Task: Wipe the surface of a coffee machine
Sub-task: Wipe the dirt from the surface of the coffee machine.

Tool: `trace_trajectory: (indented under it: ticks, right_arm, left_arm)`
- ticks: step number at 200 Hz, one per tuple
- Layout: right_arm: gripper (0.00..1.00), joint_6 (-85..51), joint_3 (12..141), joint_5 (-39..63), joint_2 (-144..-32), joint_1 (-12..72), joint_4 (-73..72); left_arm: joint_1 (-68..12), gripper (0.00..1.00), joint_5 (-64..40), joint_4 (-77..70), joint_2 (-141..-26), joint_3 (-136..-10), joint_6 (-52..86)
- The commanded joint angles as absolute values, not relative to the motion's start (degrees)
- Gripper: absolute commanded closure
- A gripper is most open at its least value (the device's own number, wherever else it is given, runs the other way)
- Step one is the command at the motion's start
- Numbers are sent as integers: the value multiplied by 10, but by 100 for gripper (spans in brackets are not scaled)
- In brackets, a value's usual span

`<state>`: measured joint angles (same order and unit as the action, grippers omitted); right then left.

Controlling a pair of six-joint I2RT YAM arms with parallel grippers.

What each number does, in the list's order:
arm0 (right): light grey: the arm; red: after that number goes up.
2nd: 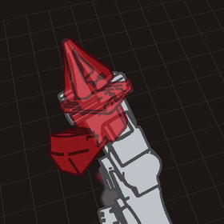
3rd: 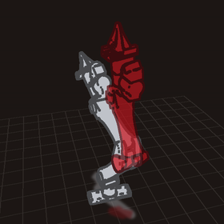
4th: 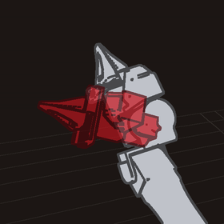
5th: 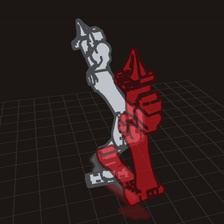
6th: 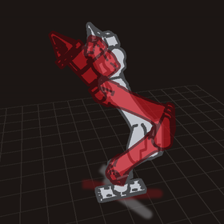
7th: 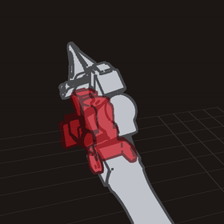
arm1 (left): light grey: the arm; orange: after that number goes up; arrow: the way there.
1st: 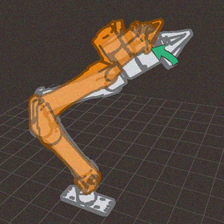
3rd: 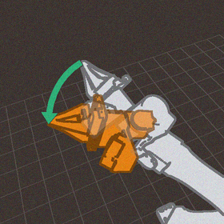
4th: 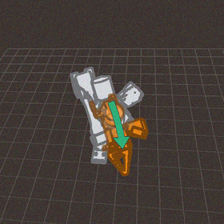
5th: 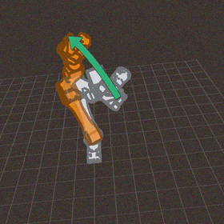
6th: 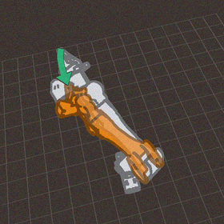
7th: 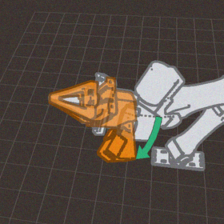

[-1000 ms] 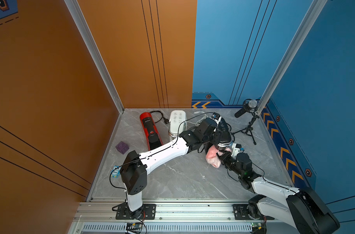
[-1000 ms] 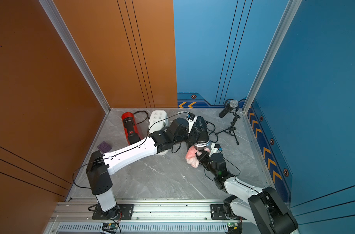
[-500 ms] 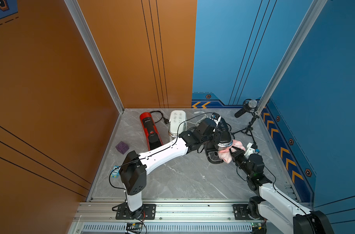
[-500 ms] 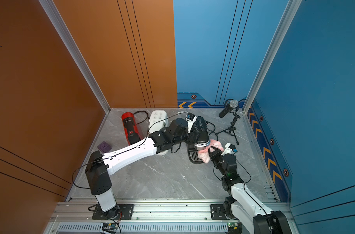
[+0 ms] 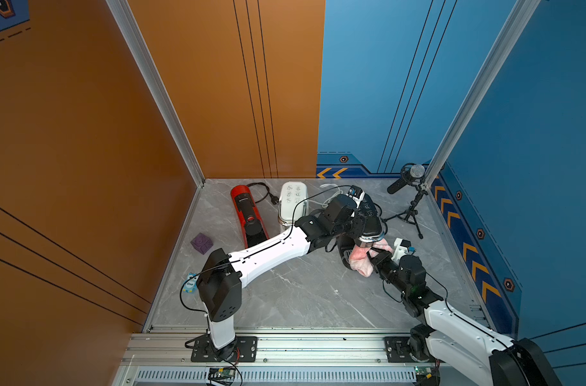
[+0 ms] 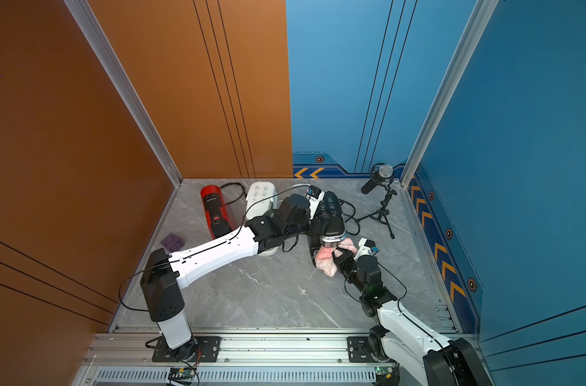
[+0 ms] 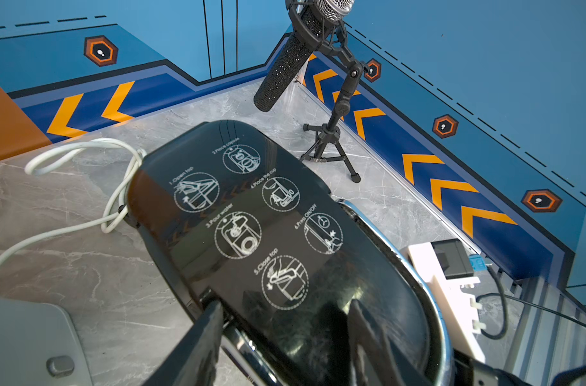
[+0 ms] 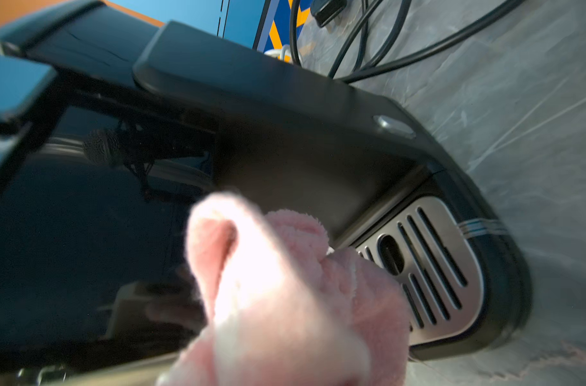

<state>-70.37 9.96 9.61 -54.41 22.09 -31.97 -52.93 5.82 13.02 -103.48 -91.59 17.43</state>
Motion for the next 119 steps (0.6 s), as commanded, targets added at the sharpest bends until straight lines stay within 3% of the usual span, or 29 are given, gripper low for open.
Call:
trace_trajectory:
  ticks: [1, 64, 94, 119]
  right_arm:
    - [100, -706, 122, 78, -559, 249, -371]
    - [100, -753, 128, 75, -628, 276, -513]
    - [100, -734, 132, 49, -606, 273, -464]
    - [100, -729, 111, 55, -577, 224, -438]
  left_arm:
    - [-518, 40, 48, 250, -1090, -877, 179]
    - [-519, 41, 47, 250, -1091, -879, 182]
    - [-517, 41, 44, 250, -1088, -879, 180]
    - [-517, 41, 44, 250, -1085, -876, 179]
